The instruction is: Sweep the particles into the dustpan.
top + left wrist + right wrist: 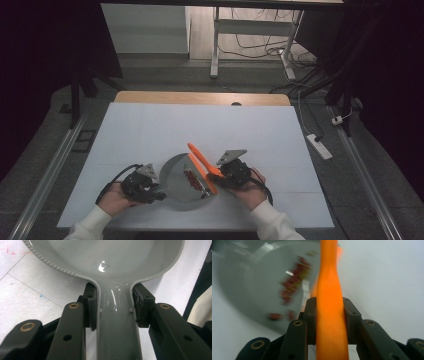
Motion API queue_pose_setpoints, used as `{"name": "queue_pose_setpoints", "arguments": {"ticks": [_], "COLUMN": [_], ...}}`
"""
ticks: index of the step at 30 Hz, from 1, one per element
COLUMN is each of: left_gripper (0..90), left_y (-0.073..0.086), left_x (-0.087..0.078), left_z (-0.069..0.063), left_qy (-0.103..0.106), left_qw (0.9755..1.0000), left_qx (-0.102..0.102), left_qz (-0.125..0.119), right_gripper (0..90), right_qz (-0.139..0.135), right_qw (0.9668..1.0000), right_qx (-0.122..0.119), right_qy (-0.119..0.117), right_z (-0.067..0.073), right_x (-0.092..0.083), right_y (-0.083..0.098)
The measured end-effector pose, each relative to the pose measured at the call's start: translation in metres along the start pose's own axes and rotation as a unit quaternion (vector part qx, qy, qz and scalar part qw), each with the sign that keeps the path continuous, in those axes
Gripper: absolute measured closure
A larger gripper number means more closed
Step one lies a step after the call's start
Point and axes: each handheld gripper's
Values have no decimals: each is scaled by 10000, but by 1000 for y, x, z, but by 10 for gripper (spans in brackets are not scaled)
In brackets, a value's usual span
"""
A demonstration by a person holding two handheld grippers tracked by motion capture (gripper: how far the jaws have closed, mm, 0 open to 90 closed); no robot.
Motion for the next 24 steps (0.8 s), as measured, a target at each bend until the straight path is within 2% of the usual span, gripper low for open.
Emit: {"name": "queue_pose_setpoints", "arguments": {"ticks": [2,4,5,9,13,18,24], "left_gripper": [617,617,617,618,618,618,618], "left_y": [0,1,1,1,3,5,4], "left_x": [0,1,1,0,-1,-5,-7], "left_z": [0,0,0,2,4,7,7], "left_qy": [-1,-8,-36,-132,-205,-319,-433], "left_qw": [10000,10000,10000,9998,9993,9981,9957], "left_qx": [-1,7,24,68,-73,-221,-427], "left_qz": [-8,-25,-43,-132,-312,-488,-697], "right_gripper": [705,705,705,705,705,705,705], "right_qz": [-99,-324,-440,-690,-787,-929,-971], "right_qw": [9998,9986,9981,9971,9952,9931,9935], "right_qx": [73,247,281,297,490,574,416], "right_qy": [-148,-339,-325,93,316,417,418], "right_z": [2,0,-2,-12,-27,-40,-46], "right_x": [-2,-6,-10,-24,-35,-45,-53], "right_y": [-2,-4,-5,-5,0,6,8]}}
Point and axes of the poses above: each handheld gripper's, and its own axes: x roughly forward along the jaws, y roughly out of its underside, z roughly to its left, and after that the axes turned 5 degrees about -z, right-handed
